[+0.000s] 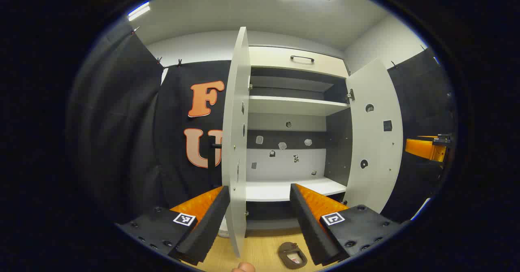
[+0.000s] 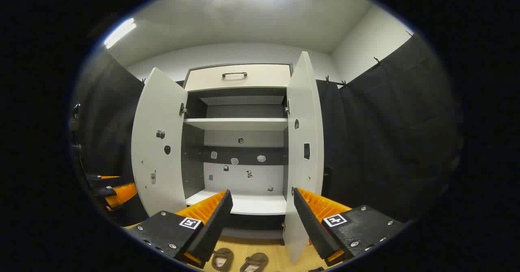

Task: Grab one shoe with the right hand and put it into the shoe cabinet, grab the other shoe with the left hand and put it into the shoe cabinet; then close the right door with the right hand and the left door with the left hand.

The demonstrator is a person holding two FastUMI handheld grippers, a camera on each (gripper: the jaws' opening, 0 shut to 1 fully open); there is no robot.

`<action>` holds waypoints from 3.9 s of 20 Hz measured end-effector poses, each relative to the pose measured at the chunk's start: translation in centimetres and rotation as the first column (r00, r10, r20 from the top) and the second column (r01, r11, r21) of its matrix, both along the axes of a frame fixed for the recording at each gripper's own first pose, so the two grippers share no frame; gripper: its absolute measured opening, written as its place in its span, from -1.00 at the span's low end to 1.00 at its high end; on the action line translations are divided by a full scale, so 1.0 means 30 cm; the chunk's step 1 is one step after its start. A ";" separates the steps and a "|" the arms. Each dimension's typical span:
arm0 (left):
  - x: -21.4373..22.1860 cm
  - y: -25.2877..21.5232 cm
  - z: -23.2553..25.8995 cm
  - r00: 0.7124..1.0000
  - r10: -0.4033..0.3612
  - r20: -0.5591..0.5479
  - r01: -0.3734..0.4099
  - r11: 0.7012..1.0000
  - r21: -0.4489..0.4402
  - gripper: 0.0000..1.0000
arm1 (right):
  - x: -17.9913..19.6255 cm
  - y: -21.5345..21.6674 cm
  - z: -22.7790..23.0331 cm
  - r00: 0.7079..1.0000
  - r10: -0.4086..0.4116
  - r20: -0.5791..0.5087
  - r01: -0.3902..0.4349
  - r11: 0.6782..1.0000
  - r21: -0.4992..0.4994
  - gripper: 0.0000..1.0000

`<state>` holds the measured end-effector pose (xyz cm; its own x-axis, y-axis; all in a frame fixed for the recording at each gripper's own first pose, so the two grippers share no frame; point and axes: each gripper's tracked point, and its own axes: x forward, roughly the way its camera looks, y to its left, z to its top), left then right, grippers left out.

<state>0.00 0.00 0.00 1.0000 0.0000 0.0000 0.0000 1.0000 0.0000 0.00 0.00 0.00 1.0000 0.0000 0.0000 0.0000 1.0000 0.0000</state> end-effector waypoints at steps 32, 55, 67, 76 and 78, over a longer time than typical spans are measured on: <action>-0.017 -0.029 -0.058 0.999 -0.026 0.026 0.026 1.000 0.005 0.94 | 0.037 0.019 -0.862 0.947 0.022 -0.321 -0.016 1.000 0.023 0.87; 0.055 -0.026 -0.184 0.999 -0.041 -0.015 0.041 0.999 0.010 0.94 | 0.065 -0.002 -1.900 0.634 -0.017 -0.774 0.086 0.995 0.049 -0.38; 0.114 0.029 -0.187 1.000 -0.029 0.003 0.030 1.000 -0.008 0.94 | 0.181 0.092 -1.614 0.712 0.020 -0.702 0.094 0.988 0.123 -1.00; 0.150 0.014 -0.204 0.998 -0.067 0.008 0.067 0.997 -0.038 0.94 | 0.362 0.178 -1.126 0.816 0.050 -0.575 0.071 0.980 0.185 -1.00; 0.160 0.012 -0.222 0.998 -0.069 0.002 0.069 0.996 -0.047 0.94 | 0.422 0.173 -0.998 0.843 0.044 -0.537 0.076 0.977 0.199 -1.00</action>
<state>4.80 0.37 -6.67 0.9976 -0.0694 0.0021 0.0694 0.9965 -0.0471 12.67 5.20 -29.95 0.8427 0.0436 -0.5366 0.0761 0.9771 0.1989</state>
